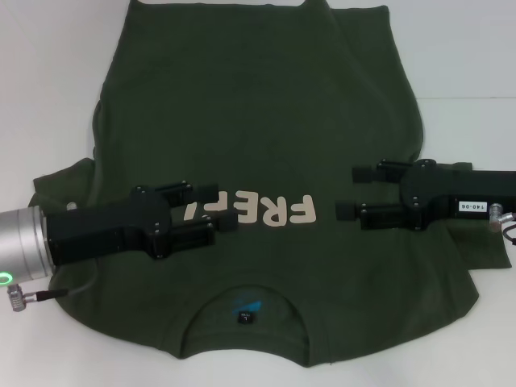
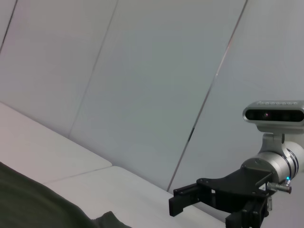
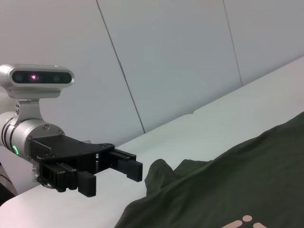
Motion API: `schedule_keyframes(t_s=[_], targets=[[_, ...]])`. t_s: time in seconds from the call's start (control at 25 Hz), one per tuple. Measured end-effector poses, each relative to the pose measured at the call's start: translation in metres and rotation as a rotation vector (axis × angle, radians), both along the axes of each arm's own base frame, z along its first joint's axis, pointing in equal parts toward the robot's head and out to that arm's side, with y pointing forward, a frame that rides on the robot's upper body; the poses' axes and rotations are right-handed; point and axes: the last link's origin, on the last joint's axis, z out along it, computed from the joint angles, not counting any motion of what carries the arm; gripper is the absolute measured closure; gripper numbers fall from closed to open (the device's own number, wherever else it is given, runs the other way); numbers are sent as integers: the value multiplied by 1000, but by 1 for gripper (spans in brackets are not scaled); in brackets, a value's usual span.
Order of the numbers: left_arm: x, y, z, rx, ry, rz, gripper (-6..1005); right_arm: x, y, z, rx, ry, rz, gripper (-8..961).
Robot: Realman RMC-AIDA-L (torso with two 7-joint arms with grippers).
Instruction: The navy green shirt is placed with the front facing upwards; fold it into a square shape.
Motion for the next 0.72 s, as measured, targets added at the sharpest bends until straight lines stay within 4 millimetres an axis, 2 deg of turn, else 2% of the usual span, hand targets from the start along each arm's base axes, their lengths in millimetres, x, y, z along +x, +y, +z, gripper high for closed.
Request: schedule_keyframes(t_s=[0.52, 0.72], targets=[[-1, 0, 0, 3, -6, 15, 321, 0, 0, 0, 0, 0, 0, 29], [-9, 10, 2, 10, -6, 140, 321, -1, 0, 0, 4, 9, 1, 29]])
